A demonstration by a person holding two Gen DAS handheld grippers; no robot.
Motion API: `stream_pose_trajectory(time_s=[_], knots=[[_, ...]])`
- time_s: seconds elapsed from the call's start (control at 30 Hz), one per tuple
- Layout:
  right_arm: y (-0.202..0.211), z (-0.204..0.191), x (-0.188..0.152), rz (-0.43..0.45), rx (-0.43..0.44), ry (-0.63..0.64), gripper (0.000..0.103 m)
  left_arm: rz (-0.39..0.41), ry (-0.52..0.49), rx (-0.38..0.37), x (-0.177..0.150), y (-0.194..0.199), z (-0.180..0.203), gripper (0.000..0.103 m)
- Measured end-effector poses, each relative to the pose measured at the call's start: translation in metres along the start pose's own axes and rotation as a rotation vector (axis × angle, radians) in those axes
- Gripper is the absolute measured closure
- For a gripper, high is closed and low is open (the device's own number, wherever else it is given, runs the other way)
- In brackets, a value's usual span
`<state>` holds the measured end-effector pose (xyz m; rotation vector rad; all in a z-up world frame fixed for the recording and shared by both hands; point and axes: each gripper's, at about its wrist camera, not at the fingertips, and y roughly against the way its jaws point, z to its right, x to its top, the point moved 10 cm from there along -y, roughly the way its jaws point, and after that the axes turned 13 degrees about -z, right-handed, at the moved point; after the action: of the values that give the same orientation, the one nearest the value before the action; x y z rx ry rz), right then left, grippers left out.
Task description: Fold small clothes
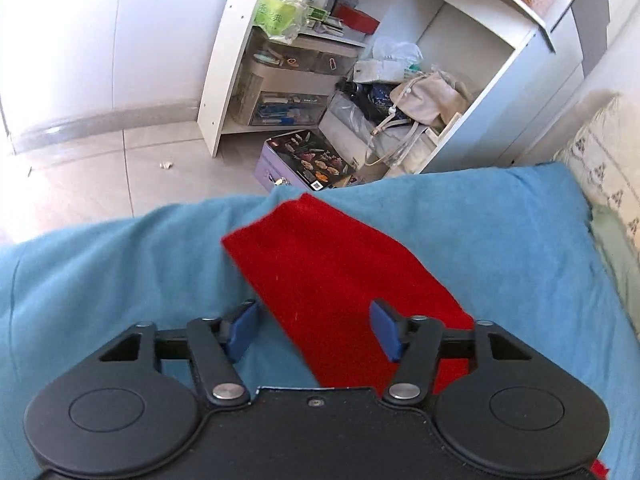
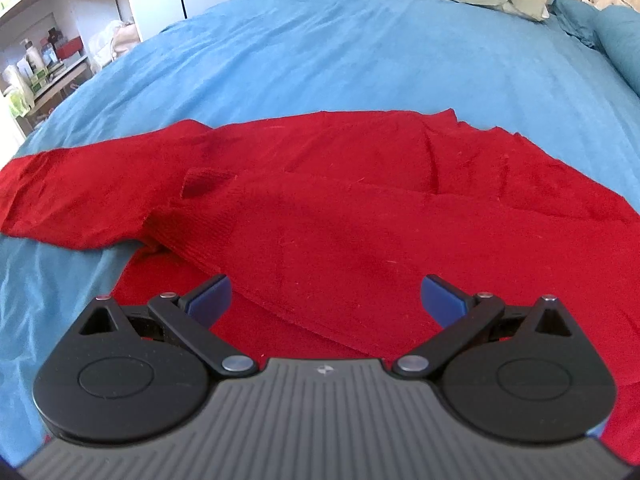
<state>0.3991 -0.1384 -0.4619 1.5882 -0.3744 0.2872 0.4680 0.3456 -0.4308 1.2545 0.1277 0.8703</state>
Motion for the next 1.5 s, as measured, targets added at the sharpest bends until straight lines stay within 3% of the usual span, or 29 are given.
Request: stream_pose_trajectory(time_s=[0.13,0.2,0.43,0.57,0.67,0.83,0.93,1.0,1.13,1.27,1.4,1.5], knots=[[0.001,0.002,0.002,0.004,-0.014,0.017,0.0,-0.009,-0.078,0.071,0.006,-0.008,0.003,0.06],[0.001,0.003,0.002,0.007,-0.013,0.012,0.0,-0.012,-0.114,0.117,0.007,-0.009,0.005,0.097],[0.006,0.014,-0.001,0.022,-0.01,-0.024,0.0,0.011,-0.216,0.177,0.004,-0.001,0.027,0.099],[0.018,0.031,0.0,0.046,0.003,-0.064,0.0,0.074,-0.316,0.104,-0.008,0.034,0.082,0.099],[0.031,0.052,0.001,0.065,0.013,-0.104,0.0,0.104,-0.422,0.003,-0.03,0.071,0.144,0.099],[0.073,0.107,0.007,0.119,-0.002,-0.174,0.0,0.102,-0.635,-0.223,-0.108,0.129,0.272,0.099],[0.1,0.144,0.006,0.153,-0.016,-0.2,0.0,0.026,-0.728,-0.364,-0.179,0.143,0.336,0.099],[0.114,0.166,0.002,0.166,-0.029,-0.216,0.0,-0.031,-0.815,-0.416,-0.237,0.138,0.371,0.099],[0.132,0.216,-0.014,0.182,-0.056,-0.276,0.0,-0.175,-0.921,-0.437,-0.35,0.09,0.402,0.099],[0.124,0.26,-0.042,0.14,-0.055,-0.365,0.0,-0.257,-1.005,-0.348,-0.429,0.031,0.399,0.099],[0.107,0.281,-0.065,0.098,-0.026,-0.432,0.0,-0.289,-1.063,-0.275,-0.468,-0.002,0.388,0.099],[0.096,0.285,-0.078,0.071,-0.003,-0.465,0.0,-0.273,-1.085,-0.259,-0.469,-0.004,0.39,0.099]])
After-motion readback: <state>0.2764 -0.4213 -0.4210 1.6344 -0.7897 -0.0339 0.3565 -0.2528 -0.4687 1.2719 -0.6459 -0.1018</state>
